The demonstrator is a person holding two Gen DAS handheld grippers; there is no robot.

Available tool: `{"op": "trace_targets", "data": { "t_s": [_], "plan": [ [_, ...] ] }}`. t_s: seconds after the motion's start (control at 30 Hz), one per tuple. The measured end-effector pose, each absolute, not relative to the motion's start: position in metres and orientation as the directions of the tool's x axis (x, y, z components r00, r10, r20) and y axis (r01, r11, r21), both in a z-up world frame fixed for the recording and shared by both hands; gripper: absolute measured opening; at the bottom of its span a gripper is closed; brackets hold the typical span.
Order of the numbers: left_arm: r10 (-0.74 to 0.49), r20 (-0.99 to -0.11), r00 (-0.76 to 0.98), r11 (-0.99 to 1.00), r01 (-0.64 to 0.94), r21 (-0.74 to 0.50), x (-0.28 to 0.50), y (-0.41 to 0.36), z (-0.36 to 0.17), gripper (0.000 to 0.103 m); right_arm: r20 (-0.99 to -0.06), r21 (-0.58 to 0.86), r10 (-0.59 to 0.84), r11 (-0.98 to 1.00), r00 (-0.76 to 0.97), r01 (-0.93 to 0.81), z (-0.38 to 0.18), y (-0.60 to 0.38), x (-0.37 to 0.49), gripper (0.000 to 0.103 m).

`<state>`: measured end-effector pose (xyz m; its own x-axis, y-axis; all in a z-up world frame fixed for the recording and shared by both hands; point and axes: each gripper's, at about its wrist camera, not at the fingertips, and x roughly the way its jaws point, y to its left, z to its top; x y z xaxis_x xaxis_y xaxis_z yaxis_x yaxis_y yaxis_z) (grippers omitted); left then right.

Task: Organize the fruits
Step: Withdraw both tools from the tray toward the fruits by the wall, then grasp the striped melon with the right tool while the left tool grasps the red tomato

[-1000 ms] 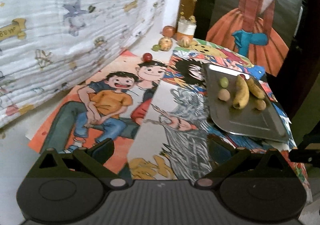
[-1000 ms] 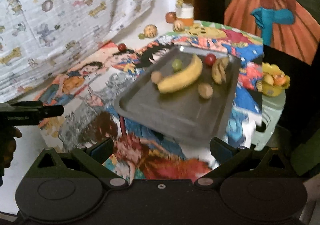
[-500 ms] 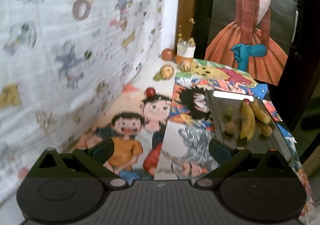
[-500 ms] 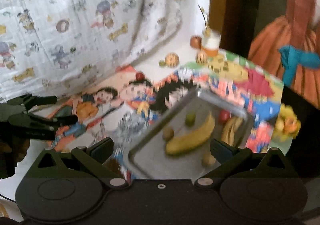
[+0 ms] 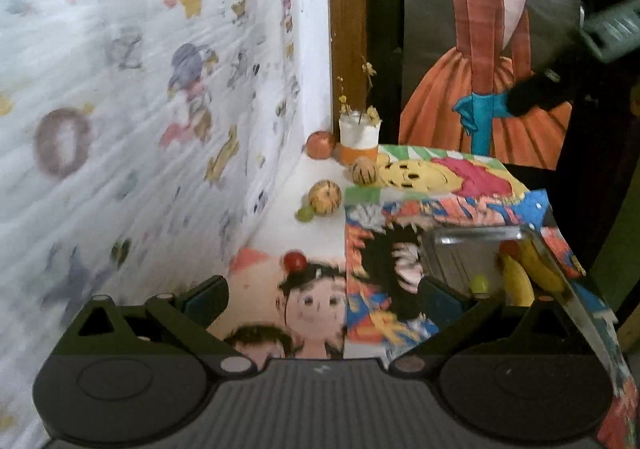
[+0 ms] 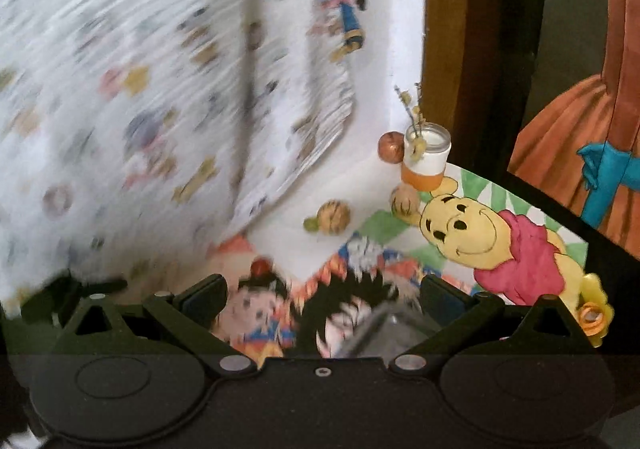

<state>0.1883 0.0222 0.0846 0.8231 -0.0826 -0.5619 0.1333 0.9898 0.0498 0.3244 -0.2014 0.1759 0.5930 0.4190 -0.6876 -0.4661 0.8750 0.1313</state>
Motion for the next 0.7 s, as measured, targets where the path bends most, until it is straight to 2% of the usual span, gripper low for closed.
{"op": "trace_targets", "data": {
  "t_s": [0.33, 0.7],
  "plan": [
    [-0.083, -0.589, 0.804, 0.996, 0.075, -0.037, 0.265, 0.029, 0.03, 0.103, -0.679, 0.263, 0.459, 0.881, 0.573, -0.393, 0.111, -0.181, 0.441, 0.102],
    [-0.069, -0.614, 0.786, 0.991, -0.017, -0.132, 0.311, 0.05, -0.022, 0.103, -0.67, 0.41, 0.531, 0.847, 0.519, -0.338, 0.032, -0.151, 0.502, 0.102]
  ]
}}
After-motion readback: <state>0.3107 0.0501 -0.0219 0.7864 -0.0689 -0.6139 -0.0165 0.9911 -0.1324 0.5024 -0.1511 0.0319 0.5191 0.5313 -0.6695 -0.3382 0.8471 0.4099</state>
